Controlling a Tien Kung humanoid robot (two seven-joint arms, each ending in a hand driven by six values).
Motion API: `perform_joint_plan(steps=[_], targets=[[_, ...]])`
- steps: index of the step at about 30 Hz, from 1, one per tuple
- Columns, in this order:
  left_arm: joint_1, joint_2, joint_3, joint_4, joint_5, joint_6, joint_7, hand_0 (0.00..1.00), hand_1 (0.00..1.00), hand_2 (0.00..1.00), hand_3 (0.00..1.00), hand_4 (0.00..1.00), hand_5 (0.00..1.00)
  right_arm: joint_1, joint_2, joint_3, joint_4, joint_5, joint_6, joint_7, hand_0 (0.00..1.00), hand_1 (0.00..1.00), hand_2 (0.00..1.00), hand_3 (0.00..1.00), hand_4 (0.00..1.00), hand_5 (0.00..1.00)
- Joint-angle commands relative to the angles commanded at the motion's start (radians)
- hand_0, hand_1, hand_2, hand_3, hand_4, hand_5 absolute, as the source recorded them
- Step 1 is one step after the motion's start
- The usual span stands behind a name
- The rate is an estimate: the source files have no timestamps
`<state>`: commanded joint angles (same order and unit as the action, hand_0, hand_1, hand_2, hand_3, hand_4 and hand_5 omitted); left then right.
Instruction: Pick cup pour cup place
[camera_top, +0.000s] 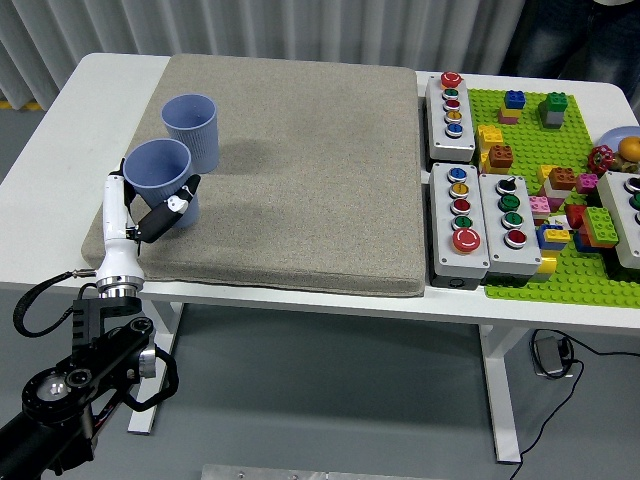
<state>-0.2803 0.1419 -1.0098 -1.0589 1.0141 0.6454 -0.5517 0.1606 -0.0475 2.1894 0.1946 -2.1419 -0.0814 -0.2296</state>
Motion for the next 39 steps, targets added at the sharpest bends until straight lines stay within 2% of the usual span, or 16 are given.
perform_joint_plan(steps=[1, 6, 7, 20, 28, 39], targets=[[-0.001, -0.001, 0.001, 0.002, -0.001, 0.000, -0.001, 0.502, 0.553, 0.616, 0.598, 0.771, 0.315, 0.000, 0.000, 0.000, 0.000, 0.000, 0.000, 0.000, 0.686, 0.639, 0.582, 0.581, 0.002, 0.179], [-0.028, -0.008, 0.017, 0.051, -0.025, 0.000, -0.029, 0.502, 0.553, 0.616, 0.598, 0.771, 0.315, 0.004, -0.001, -0.001, 0.000, 0.000, 0.000, 0.001, 0.686, 0.639, 0.582, 0.581, 0.002, 0.179], [-0.030, -0.009, 0.018, 0.056, -0.027, 0.000, -0.030, 0.526, 0.576, 0.647, 0.579, 0.770, 0.314, 0.004, -0.001, 0.000, 0.000, -0.001, 0.000, 0.001, 0.686, 0.639, 0.582, 0.581, 0.002, 0.180], [-0.071, -0.027, 0.059, 0.149, -0.098, 0.000, -0.078, 0.540, 0.594, 0.651, 0.577, 0.771, 0.317, 0.008, -0.001, -0.001, 0.000, -0.003, -0.001, 0.002, 0.686, 0.639, 0.582, 0.581, 0.002, 0.180], [-0.079, -0.030, 0.067, 0.163, -0.100, 0.000, -0.081, 0.544, 0.596, 0.658, 0.575, 0.773, 0.324, 0.010, 0.000, 0.000, 0.000, -0.003, -0.001, 0.001, 0.686, 0.639, 0.582, 0.581, 0.002, 0.180], [-0.063, -0.035, 0.082, 0.181, -0.117, 0.000, -0.089, 0.564, 0.606, 0.677, 0.570, 0.773, 0.322, 0.005, 0.003, 0.008, 0.001, -0.020, 0.002, 0.000, 0.686, 0.639, 0.580, 0.581, 0.002, 0.177]])
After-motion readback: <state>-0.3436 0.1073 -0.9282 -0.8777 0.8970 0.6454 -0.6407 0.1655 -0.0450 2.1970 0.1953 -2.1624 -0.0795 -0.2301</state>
